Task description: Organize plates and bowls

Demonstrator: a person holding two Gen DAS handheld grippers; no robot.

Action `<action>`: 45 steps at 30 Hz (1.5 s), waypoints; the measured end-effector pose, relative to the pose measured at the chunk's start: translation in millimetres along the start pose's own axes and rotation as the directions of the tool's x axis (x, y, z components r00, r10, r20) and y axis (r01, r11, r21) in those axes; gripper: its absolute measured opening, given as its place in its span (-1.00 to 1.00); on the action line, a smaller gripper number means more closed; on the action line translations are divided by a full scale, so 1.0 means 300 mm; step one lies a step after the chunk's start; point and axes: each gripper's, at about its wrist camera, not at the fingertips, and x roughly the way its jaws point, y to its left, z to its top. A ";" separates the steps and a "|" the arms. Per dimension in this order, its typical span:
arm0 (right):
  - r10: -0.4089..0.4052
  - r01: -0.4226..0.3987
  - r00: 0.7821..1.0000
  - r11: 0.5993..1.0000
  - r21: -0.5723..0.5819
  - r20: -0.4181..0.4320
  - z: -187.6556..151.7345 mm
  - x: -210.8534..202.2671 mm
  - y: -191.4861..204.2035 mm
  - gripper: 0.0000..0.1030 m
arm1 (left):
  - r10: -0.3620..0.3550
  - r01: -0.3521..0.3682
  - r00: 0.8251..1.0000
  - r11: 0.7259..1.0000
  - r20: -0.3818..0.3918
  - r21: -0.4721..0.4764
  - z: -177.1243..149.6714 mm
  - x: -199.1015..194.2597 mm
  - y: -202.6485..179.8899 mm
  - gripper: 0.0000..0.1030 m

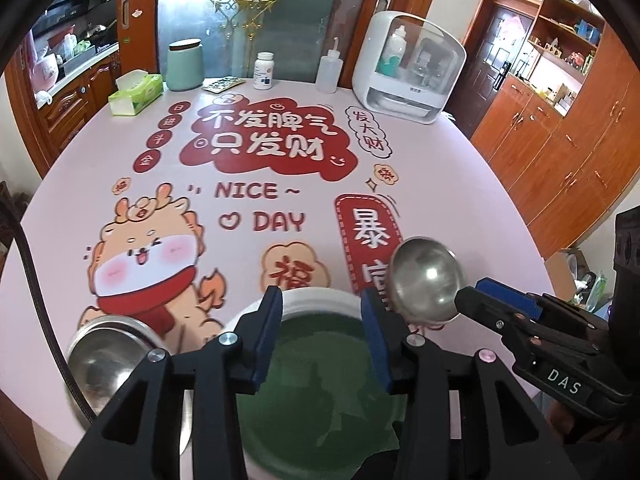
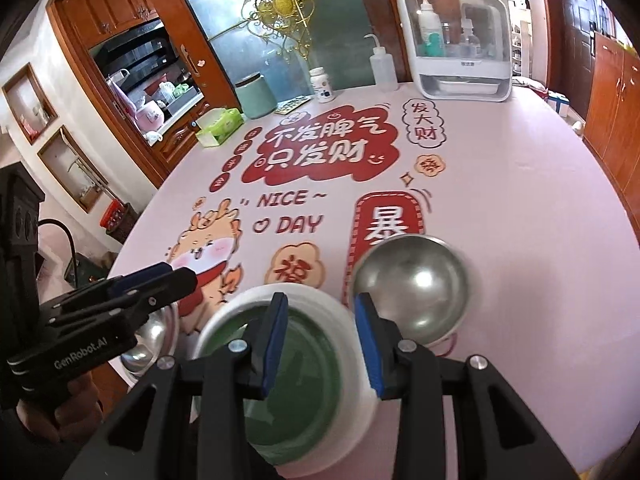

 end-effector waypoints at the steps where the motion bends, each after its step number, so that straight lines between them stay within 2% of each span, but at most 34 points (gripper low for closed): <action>1: -0.003 0.003 1.000 1.000 -0.007 0.000 0.003 -0.002 -0.016 -0.32 | -0.001 0.002 1.000 1.000 0.000 -0.003 0.000 0.008 -0.013 -0.17; 4: -0.015 0.015 1.000 0.999 -0.032 -0.009 0.011 0.001 -0.066 -0.26 | -0.007 0.007 1.000 1.000 0.002 -0.015 -0.002 0.033 -0.058 -0.05; 6: -0.023 0.022 1.000 0.999 -0.049 -0.016 0.010 0.005 -0.094 -0.07 | -0.011 0.011 1.000 1.000 0.001 -0.022 -0.001 0.054 -0.084 -0.03; 9: -0.039 0.036 0.999 0.997 -0.075 -0.030 0.005 0.012 -0.136 0.05 | -0.013 0.013 1.000 0.999 -0.009 -0.032 -0.003 0.086 -0.123 0.14; 11: -0.049 0.045 0.998 0.995 -0.088 -0.040 0.000 0.019 -0.160 0.12 | -0.019 0.018 1.000 0.999 -0.019 -0.041 -0.003 0.111 -0.146 0.16; 14: -0.054 0.049 0.997 0.993 -0.109 -0.046 -0.009 0.023 -0.187 0.18 | -0.024 0.022 0.999 0.998 -0.038 -0.051 -0.004 0.141 -0.169 0.32; 17: -0.071 0.063 0.996 0.989 -0.137 -0.051 -0.018 0.033 -0.213 0.24 | -0.027 0.023 0.998 0.998 -0.059 -0.064 -0.003 0.177 -0.189 0.34; 26: -0.086 0.073 0.995 0.969 -0.235 -0.048 -0.052 0.073 -0.263 0.24 | -0.023 0.013 0.992 0.997 -0.126 -0.074 0.007 0.270 -0.235 0.35; 39: -0.037 0.020 0.996 0.976 -0.216 -0.076 -0.038 0.142 -0.331 0.24 | 0.006 -0.035 0.964 0.994 -0.267 -0.102 0.019 0.434 -0.254 0.35; 40: -0.032 0.013 0.996 0.976 -0.216 -0.082 -0.036 0.150 -0.333 0.22 | 0.006 -0.037 0.962 0.994 -0.275 -0.105 0.020 0.444 -0.253 0.35; 45: -0.015 -0.008 0.994 0.978 -0.209 -0.110 -0.030 0.185 -0.353 -0.10 | 0.011 -0.049 0.953 0.992 -0.302 -0.119 0.025 0.486 -0.245 0.35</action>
